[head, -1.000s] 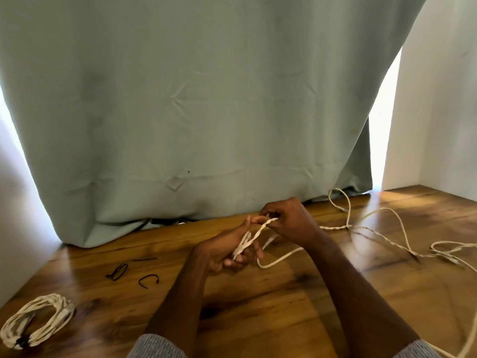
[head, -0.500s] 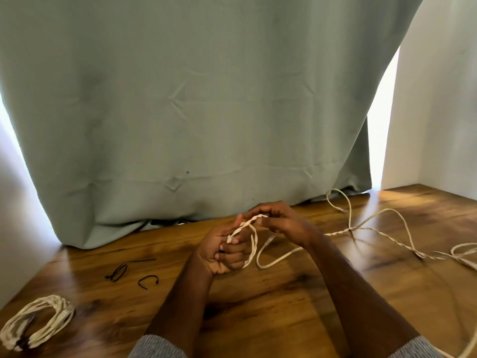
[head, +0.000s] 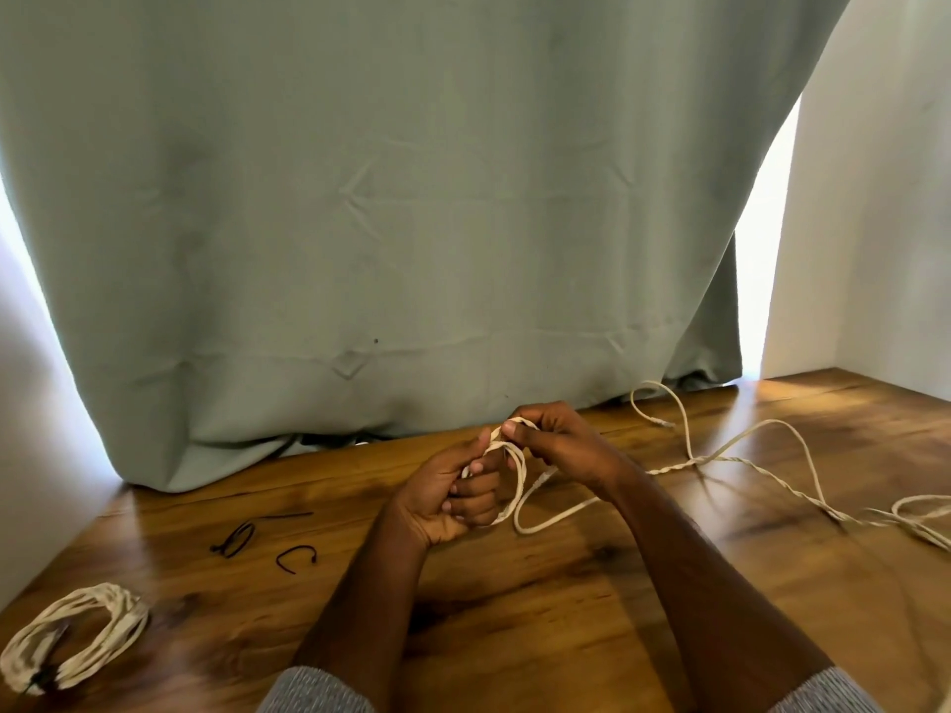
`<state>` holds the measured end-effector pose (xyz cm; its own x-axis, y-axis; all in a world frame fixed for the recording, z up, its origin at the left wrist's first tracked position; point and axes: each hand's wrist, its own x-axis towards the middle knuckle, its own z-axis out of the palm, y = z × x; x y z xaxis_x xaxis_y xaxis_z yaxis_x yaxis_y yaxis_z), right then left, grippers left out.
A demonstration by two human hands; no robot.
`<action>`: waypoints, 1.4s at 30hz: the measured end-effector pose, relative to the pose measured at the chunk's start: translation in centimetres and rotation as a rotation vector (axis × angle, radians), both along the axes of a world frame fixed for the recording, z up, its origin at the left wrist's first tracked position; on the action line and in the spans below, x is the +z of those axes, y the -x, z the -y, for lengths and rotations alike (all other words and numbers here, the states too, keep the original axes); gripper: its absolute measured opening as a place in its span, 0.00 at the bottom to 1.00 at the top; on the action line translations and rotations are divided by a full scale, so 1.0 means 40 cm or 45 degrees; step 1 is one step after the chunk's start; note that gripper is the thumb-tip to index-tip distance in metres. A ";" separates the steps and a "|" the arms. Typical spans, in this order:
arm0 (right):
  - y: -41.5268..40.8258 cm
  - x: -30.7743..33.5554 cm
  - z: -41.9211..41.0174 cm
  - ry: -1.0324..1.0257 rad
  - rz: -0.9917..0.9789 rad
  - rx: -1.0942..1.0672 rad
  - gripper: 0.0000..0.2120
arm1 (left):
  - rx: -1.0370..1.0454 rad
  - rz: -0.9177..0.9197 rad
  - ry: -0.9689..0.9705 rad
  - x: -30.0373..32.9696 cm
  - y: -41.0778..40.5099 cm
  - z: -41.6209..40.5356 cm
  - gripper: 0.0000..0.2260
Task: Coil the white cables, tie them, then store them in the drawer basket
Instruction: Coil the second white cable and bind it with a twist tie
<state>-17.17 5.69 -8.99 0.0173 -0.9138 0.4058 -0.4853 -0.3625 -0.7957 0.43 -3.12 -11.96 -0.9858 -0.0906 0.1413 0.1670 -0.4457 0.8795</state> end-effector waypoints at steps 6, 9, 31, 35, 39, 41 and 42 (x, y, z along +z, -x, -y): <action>0.012 -0.014 0.011 0.177 -0.220 -0.119 0.13 | 0.102 -0.216 -0.154 0.004 -0.008 0.016 0.17; 0.040 -0.042 0.021 0.219 -0.651 -0.349 0.16 | 0.336 -0.396 -0.270 0.024 -0.009 0.012 0.18; -0.070 -0.067 0.071 0.050 -1.378 -0.351 0.21 | 0.998 -0.630 -0.421 0.104 -0.027 0.034 0.15; -0.078 -0.048 0.054 0.187 -1.387 -0.323 0.17 | 1.185 -0.463 -0.318 0.096 -0.023 0.034 0.12; -0.083 -0.025 0.038 0.268 -1.310 -0.286 0.15 | 1.332 -0.266 -0.081 0.089 -0.003 0.020 0.11; -0.083 -0.016 0.032 0.315 -1.160 -0.223 0.16 | 1.369 -0.098 0.253 0.076 0.002 0.007 0.14; -0.078 -0.011 0.028 0.335 -1.080 -0.192 0.16 | 1.390 -0.001 0.463 0.068 0.004 0.003 0.15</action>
